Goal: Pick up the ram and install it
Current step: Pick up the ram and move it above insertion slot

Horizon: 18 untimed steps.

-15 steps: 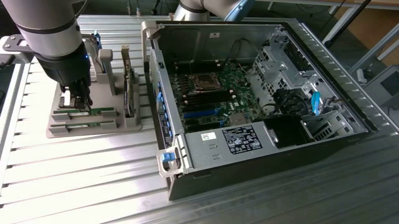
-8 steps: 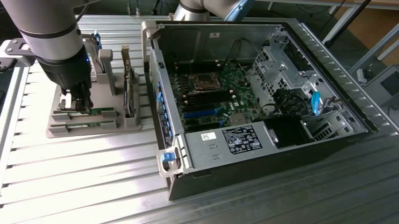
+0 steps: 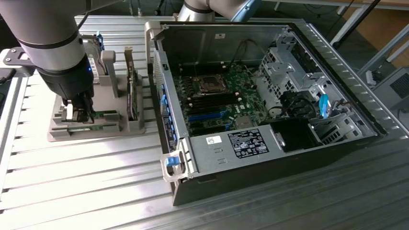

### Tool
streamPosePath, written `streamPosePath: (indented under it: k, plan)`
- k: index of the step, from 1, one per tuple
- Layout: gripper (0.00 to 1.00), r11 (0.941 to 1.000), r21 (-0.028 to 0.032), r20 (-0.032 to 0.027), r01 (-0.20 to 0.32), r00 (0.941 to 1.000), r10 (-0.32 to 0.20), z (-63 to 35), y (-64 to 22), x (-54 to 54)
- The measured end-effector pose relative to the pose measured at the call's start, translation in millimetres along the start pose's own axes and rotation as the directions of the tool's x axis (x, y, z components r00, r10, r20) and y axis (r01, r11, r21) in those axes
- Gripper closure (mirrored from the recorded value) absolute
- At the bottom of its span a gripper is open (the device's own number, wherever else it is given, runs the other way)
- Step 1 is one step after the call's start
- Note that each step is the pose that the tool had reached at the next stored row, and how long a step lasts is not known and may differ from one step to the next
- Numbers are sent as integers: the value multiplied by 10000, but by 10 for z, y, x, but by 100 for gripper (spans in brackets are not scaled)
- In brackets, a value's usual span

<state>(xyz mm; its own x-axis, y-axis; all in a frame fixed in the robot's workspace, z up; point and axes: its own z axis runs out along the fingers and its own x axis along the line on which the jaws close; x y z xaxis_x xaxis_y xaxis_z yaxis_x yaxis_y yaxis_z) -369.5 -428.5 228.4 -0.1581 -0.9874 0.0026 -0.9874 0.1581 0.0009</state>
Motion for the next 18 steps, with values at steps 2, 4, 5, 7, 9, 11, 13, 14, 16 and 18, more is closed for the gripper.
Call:
streamPosePath:
  k: [2, 4, 5, 7, 9, 11, 13, 14, 16, 18]
  plan:
    - [77, 10000, 0, 0, 0, 10000, 0, 5, -3, 25]
    - [77, 10000, 2, 2, -1, 10000, 1, 22, -5, 48]
    - [77, 10000, 0, 0, 0, 10000, 0, 26, -6, 53]
    - [77, 10000, -1, -2, 0, 10000, 0, 45, -6, 62]
    - [77, 10000, 0, -2, 1, 10000, -1, 63, -6, 68]
    - [77, 10000, 1, -5, 0, 10000, 0, 87, -5, 78]
    - [77, 10000, -1, -7, 0, 10000, 0, 97, -4, 80]
    - [77, 10000, 0, -5, 0, 10000, 0, 102, -5, 80]
    - [77, 10000, 1, -4, 0, 10000, 0, 117, -5, 80]
    - [77, 10000, 1, -5, 2, 10000, -2, 134, -1, 81]
